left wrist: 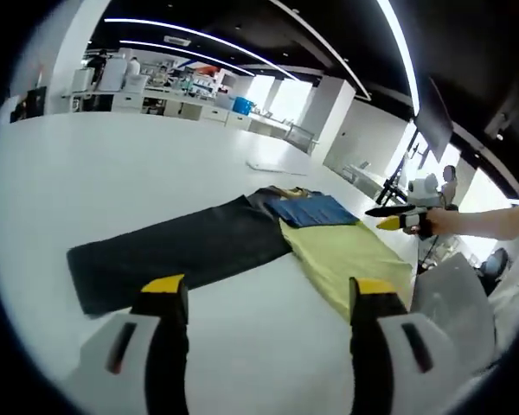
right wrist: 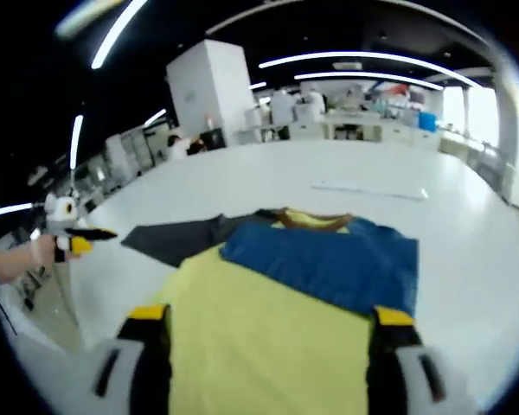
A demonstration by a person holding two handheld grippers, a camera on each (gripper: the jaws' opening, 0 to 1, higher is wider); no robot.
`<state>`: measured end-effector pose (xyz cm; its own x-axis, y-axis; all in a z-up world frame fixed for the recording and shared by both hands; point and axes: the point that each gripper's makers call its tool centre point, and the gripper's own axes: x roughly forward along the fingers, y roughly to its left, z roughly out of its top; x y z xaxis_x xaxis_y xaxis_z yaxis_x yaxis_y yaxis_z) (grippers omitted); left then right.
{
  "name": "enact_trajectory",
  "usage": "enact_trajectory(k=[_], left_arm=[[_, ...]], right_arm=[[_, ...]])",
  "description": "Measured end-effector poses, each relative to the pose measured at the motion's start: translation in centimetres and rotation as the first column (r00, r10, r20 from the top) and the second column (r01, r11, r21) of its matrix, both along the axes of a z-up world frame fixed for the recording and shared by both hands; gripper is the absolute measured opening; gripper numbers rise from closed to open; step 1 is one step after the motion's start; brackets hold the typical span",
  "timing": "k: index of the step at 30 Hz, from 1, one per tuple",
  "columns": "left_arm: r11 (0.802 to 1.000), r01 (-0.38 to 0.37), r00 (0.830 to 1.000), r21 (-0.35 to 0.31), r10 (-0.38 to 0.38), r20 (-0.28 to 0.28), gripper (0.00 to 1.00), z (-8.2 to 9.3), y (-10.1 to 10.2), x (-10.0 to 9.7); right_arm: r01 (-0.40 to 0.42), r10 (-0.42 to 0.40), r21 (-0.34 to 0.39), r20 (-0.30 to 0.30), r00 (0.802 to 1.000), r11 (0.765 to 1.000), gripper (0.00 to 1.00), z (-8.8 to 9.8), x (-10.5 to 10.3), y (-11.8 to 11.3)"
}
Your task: Fold the garment on the visible template until the final outline fits inside the template.
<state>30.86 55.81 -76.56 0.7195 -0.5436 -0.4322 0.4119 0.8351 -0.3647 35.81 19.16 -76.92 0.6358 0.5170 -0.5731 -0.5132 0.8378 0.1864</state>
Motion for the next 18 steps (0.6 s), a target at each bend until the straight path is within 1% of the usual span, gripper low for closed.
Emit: enact_trajectory(k=[3,6,7,9,10,13,14,15,16,18], left_arm=[[0.996,-0.082,0.996,0.018,0.082,-0.016,0.72,-0.7,1.9,0.9],[0.99,-0.14,0.99,0.033,0.141,-0.02,0.71,-1.0,3.3,1.2],[0.982,-0.182,0.982,0.05,0.184,-0.037,0.71,-1.4,4.2,1.3],[0.98,-0.193,0.981,0.058,0.194,-0.026,0.71,-1.8,5.1,1.3],[0.972,-0.221,0.973,0.076,0.224,-0.045,0.7,-2.2,5.8,1.2],[0.959,-0.265,0.961,0.1,0.272,-0.058,0.68,-3.0,6.9,1.2],[0.953,-0.284,0.955,0.104,0.291,-0.058,0.68,-3.4,7.8,1.2],[0.947,-0.299,0.95,0.115,0.307,-0.058,0.67,-3.8,8.5,1.2],[0.943,-0.309,0.947,0.119,0.318,-0.057,0.66,-4.0,9.1,1.4],[0.935,-0.33,0.938,0.13,0.34,-0.062,0.65,-4.6,9.7,1.6]], right_arm=[[0.016,-0.016,-0.002,0.005,1.0,1.0,0.94,0.2,-0.3,-1.0],[0.032,-0.032,-0.002,0.002,1.0,0.999,0.93,0.1,-0.3,-1.7],[0.036,-0.036,0.0,0.001,0.999,0.999,0.93,0.0,-0.3,-2.0],[0.039,-0.039,-0.001,0.0,0.999,0.999,0.93,0.2,-0.6,-2.1],[0.042,-0.042,-0.003,0.004,0.999,0.999,0.92,0.3,-0.8,-2.1],[0.047,-0.047,0.003,0.005,0.999,0.999,0.93,0.4,-0.7,-2.4],[0.05,-0.05,0.006,0.006,0.999,0.999,0.92,0.5,-0.7,-2.5],[0.051,-0.051,0.005,0.006,0.999,0.999,0.92,0.7,-1.3,-2.3],[0.052,-0.052,0.002,0.006,0.999,0.999,0.92,0.7,-1.3,-2.4],[0.053,-0.053,0.003,0.006,0.999,0.999,0.92,0.5,-0.9,-2.8]])
